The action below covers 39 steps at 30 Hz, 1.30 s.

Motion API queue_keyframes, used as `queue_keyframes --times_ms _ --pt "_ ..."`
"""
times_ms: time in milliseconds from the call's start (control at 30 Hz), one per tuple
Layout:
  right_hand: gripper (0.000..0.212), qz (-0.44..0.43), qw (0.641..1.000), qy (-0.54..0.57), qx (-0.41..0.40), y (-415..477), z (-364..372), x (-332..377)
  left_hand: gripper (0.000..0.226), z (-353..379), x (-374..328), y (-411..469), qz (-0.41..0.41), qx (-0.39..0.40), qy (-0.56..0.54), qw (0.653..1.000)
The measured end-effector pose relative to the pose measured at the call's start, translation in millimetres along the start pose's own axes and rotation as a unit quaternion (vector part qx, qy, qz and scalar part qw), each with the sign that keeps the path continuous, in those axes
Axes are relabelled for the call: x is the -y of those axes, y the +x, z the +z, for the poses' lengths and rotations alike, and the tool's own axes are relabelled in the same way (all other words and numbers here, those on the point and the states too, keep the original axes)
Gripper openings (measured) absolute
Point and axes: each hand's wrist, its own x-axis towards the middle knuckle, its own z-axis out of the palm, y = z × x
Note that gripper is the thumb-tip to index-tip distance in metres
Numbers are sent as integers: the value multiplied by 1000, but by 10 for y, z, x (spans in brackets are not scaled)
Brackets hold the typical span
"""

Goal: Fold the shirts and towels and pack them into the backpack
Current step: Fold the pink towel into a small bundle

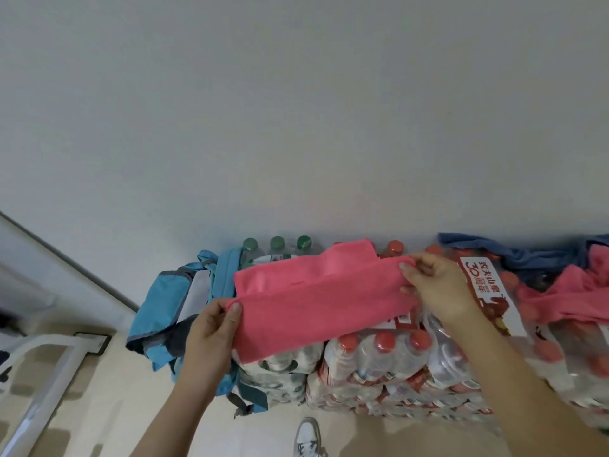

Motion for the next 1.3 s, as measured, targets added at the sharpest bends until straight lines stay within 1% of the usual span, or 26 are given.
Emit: queue_keyframes --times_ms 67,133,233,367,467,667,767,900,1067,1200,1267,1300 --pt "15 -44 991 -122 -22 205 115 9 17 108 -58 153 8 -33 38 999" --pt "15 -97 968 -230 -35 395 232 13 17 185 -96 311 24 -61 82 994" --pt "14 -149 934 -322 -36 615 397 38 17 237 -54 545 47 -81 152 984" --pt "16 -157 891 -425 25 834 555 -16 11 244 6 691 83 -84 234 965" --pt "19 -135 861 -486 62 940 614 -79 8 231 36 743 99 -76 263 957" --pt "20 -85 845 -523 68 1084 675 -109 13 259 71 849 74 -106 253 959" --pt "15 -84 846 -524 61 1128 680 -138 20 268 62 902 45 -121 239 963" --pt "12 -81 844 -525 69 1154 684 -133 24 271 43 960 16 -117 246 962" --pt "14 -89 829 -547 79 1179 705 -115 22 251 75 1007 14 -107 317 942" --pt "27 -95 827 -547 89 1217 697 -140 23 230 70 1022 14 -104 369 923" --pt "28 -92 834 -536 97 1238 668 -131 28 209 73 1029 13 -84 398 913" --pt "27 -84 846 -515 105 1250 646 -112 32 196 88 1036 13 -72 411 909"
